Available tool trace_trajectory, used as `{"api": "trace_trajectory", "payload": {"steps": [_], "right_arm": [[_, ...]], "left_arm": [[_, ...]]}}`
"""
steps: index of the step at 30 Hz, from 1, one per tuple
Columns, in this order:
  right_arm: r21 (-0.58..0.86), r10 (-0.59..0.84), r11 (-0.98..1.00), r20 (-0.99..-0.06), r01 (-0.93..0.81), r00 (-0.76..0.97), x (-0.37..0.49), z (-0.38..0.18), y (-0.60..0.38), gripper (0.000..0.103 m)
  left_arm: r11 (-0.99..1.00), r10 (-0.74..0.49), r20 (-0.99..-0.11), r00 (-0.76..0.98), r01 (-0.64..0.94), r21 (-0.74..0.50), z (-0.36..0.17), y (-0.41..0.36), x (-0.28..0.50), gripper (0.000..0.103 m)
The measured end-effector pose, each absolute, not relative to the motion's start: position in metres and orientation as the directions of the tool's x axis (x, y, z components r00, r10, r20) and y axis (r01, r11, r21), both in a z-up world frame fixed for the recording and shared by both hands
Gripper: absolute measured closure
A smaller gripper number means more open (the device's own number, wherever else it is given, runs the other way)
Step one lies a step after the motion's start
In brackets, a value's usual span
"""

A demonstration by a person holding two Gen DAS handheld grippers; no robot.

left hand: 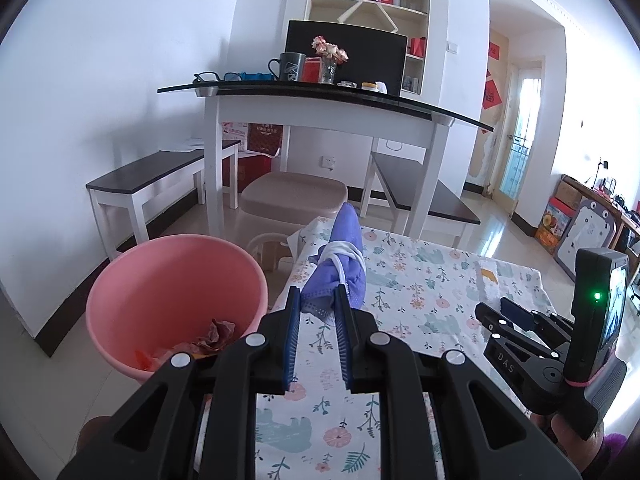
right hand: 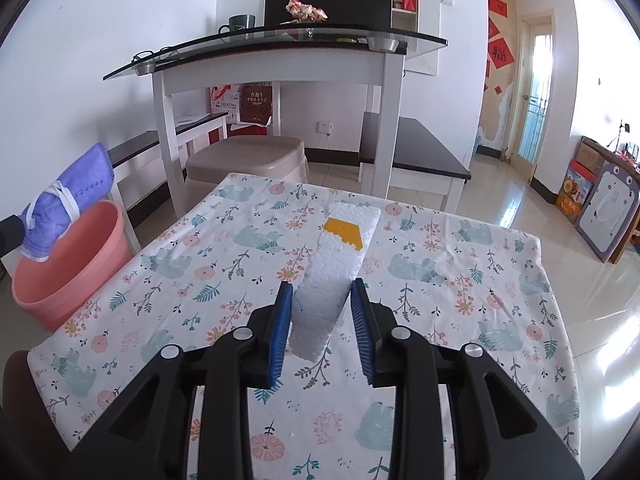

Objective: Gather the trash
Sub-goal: 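Carry the purple roll and white foam over the pink bucket with both grippers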

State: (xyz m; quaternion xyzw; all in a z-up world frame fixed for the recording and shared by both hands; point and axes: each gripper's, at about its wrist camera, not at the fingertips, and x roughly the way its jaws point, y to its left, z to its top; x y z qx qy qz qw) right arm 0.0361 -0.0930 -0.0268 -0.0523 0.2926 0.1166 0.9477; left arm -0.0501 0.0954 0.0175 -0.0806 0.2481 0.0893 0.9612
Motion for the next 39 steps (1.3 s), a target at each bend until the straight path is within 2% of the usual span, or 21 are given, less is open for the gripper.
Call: {"api": "trace_trajectory", "payload": {"steps": [5,23,39], "right_arm": [[-0.043,0.200,0.962,-0.555,-0.268,0.808,0.032,-0.024,-0.087,0.073],[-0.044,0.419,0.869,-0.462,-0.492,0.782,0.002,0.024,-0.010,0.073],[-0.034,0.579,0.745,-0.461,-0.666,0.672,-0.017,0.035,0.069,0.073]], "left_arm": [[0.965,0.156,-0.480,0.863,-0.236,-0.110,0.018,0.104,-0.057,0.087],[0.930,0.239,-0.476,0.846,-0.341,-0.139,0.014,0.139,-0.074,0.087],[0.865,0.337,-0.480,0.810,-0.467,-0.180,0.006,0.189,-0.098,0.087]]}}
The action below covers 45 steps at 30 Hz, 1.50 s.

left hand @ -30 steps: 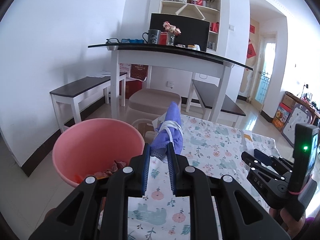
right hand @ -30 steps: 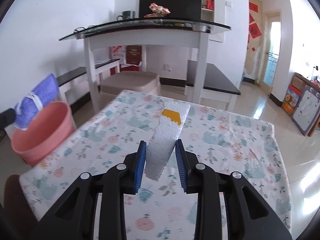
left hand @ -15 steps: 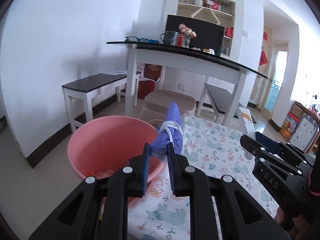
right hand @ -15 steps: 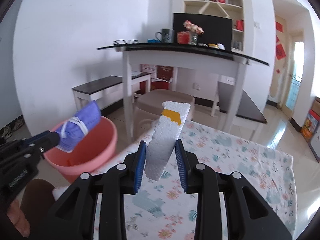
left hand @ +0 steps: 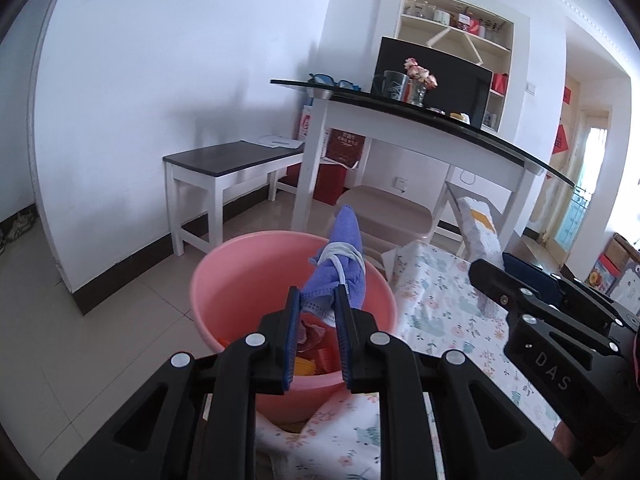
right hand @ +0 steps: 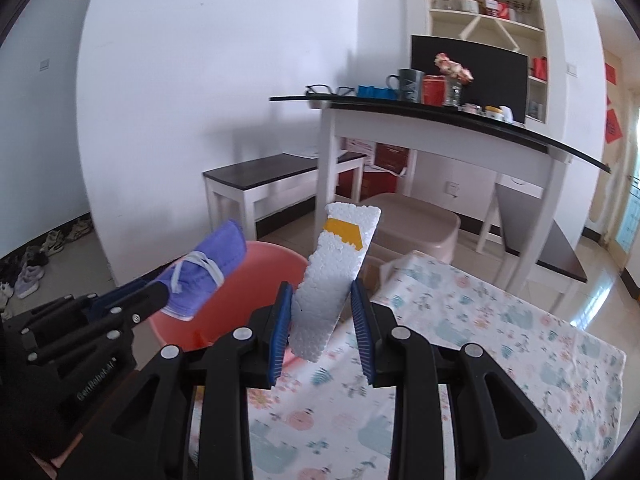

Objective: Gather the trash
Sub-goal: 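Carry the purple roll and white foam over the pink bucket with both grippers, then open both grippers to drop the purple roll and white foam into the bucket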

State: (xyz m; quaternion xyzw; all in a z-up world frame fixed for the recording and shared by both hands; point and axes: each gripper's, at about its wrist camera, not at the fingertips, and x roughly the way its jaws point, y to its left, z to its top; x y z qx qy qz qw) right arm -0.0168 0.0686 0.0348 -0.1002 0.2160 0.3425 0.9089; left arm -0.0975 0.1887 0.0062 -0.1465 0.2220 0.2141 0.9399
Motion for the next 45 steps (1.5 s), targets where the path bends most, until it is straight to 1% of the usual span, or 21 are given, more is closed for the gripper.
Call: {"api": "trace_trajectory", "payload": {"steps": [6,17,31,43,45], "right_arm": [[-0.050,0.593,0.719,-0.476,-0.693,0.650,-0.018,0.031,0.095,0.073],[-0.067,0.612,0.671,-0.514,-0.739,0.602,-0.013,0.020,0.133,0.073],[0.026,0.584,0.669,-0.636,-0.743,0.504,0.019,-0.014,0.165,0.073],[0.052,0.574,0.668,-0.671,-0.742,0.469,0.033,-0.029,0.178,0.073],[0.058,0.575,0.668,-0.674,-0.742,0.464,0.034,-0.031,0.179,0.073]], "left_arm": [[0.848,0.363,-0.482,0.797,-0.497,-0.183,0.003,0.201,-0.103,0.087],[0.808,0.406,-0.518,0.753,-0.560,-0.181,-0.011,0.227,-0.101,0.087],[0.769,0.428,-0.592,0.683,-0.619,-0.158,-0.035,0.256,-0.087,0.087],[0.760,0.427,-0.623,0.655,-0.634,-0.145,-0.045,0.267,-0.071,0.087],[0.758,0.426,-0.627,0.652,-0.636,-0.147,-0.046,0.268,-0.069,0.088]]}}
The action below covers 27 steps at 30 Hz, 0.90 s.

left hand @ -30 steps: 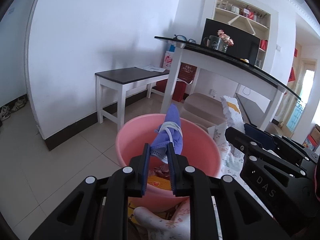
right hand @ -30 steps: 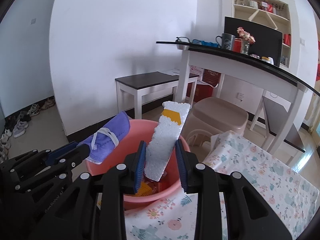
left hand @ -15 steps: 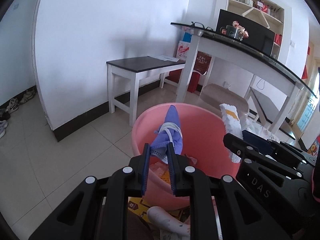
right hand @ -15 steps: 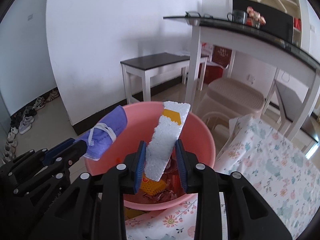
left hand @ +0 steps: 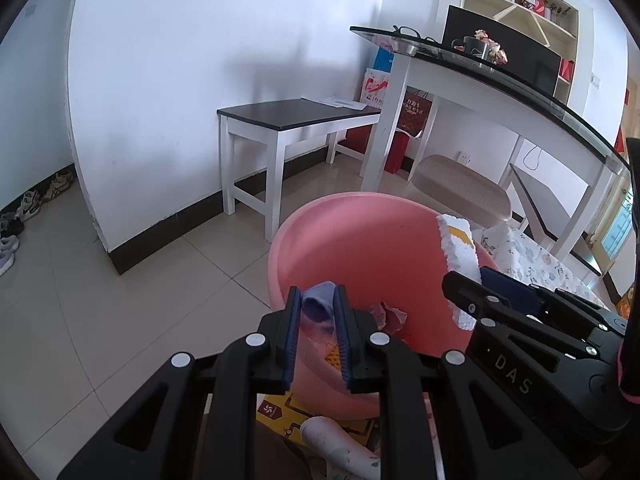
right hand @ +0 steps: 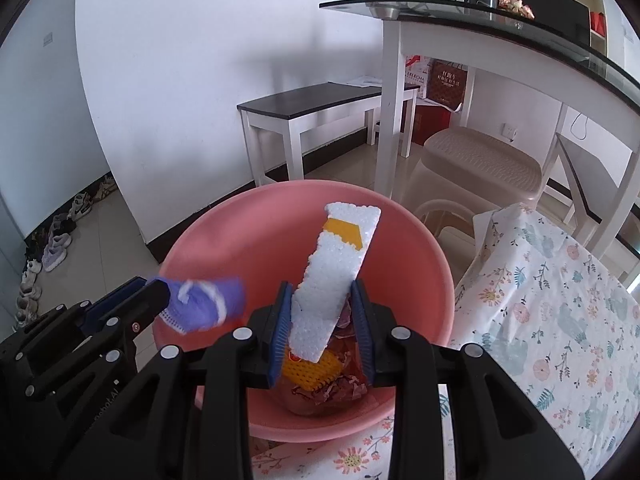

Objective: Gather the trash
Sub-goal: 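Open both grippers to drop the purple roll and white foam into the bucket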

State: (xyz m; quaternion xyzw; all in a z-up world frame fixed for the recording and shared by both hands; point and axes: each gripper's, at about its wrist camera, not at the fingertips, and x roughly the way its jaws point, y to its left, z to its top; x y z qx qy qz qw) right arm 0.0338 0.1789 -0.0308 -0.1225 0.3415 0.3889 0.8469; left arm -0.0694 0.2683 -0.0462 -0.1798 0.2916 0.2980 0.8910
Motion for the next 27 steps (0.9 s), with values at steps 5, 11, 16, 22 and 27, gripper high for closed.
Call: {"api": "trace_trajectory", "payload": {"steps": [5,11,16,22,27], "right_arm": [[0.058,0.572,0.666,-0.680,-0.744,0.459,0.036,-0.035,0.181,0.073],[0.061,0.566,0.664,-0.693,-0.746,0.447,0.039,-0.039,0.184,0.072],[0.074,0.559,0.662,-0.711,-0.746,0.426,0.042,-0.043,0.186,0.072],[0.088,0.569,0.656,-0.710,-0.750,0.414,0.044,-0.044,0.185,0.072],[0.093,0.572,0.651,-0.712,-0.753,0.407,0.045,-0.044,0.184,0.062]], "left_arm": [[0.756,0.423,-0.633,0.649,-0.637,-0.148,-0.050,0.270,-0.065,0.091],[0.758,0.421,-0.635,0.648,-0.636,-0.146,-0.052,0.268,-0.064,0.091],[0.752,0.424,-0.638,0.643,-0.642,-0.147,-0.053,0.269,-0.063,0.090],[0.745,0.425,-0.642,0.638,-0.649,-0.153,-0.056,0.270,-0.062,0.081],[0.744,0.425,-0.639,0.641,-0.650,-0.157,-0.055,0.268,-0.063,0.071]]}}
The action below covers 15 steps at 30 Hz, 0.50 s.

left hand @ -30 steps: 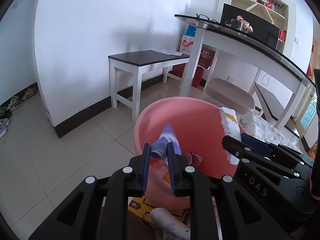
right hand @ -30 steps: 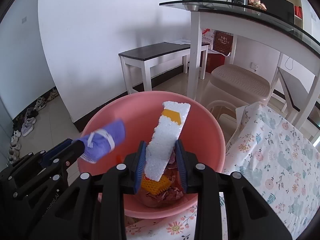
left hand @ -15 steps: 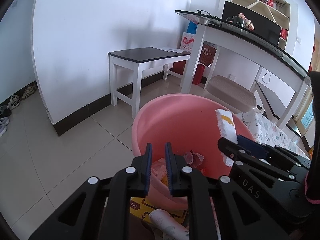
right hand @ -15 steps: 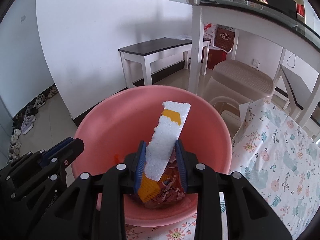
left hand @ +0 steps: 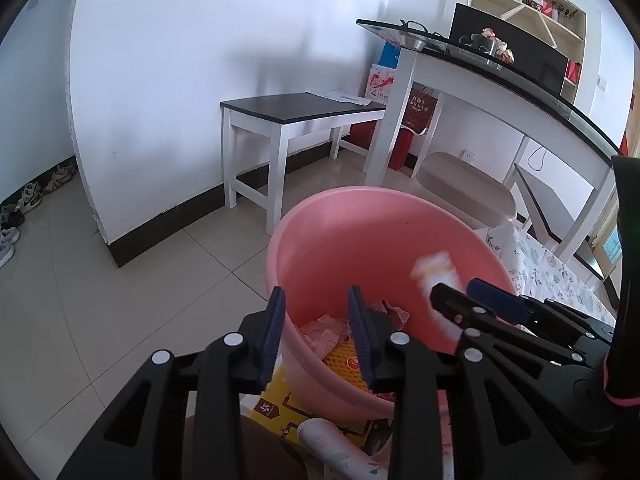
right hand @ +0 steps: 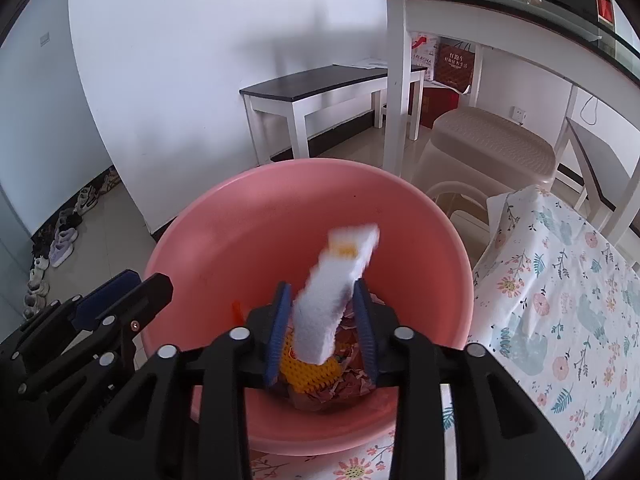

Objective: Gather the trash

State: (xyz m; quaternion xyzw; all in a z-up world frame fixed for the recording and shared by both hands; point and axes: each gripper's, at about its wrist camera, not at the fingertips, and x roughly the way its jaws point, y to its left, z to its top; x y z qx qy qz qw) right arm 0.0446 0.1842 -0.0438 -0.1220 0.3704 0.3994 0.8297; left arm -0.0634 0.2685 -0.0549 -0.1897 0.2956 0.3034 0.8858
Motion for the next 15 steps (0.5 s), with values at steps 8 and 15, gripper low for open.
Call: {"api": "trace_trajectory", "payload": {"steps": [8,15], "right_arm": [[0.083,0.579,0.646,-0.702,-0.759,0.415,0.041,-0.042,0.179,0.062],[0.076,0.597,0.639,-0.676,-0.765,0.432,0.032,-0.030,0.165,0.062]], "left_arm": [[0.744,0.432,-0.634,0.642,-0.651,-0.152,-0.051,0.267,-0.065,0.063],[0.754,0.434,-0.617,0.657,-0.639,-0.151,-0.044,0.260,-0.070,0.060]]}}
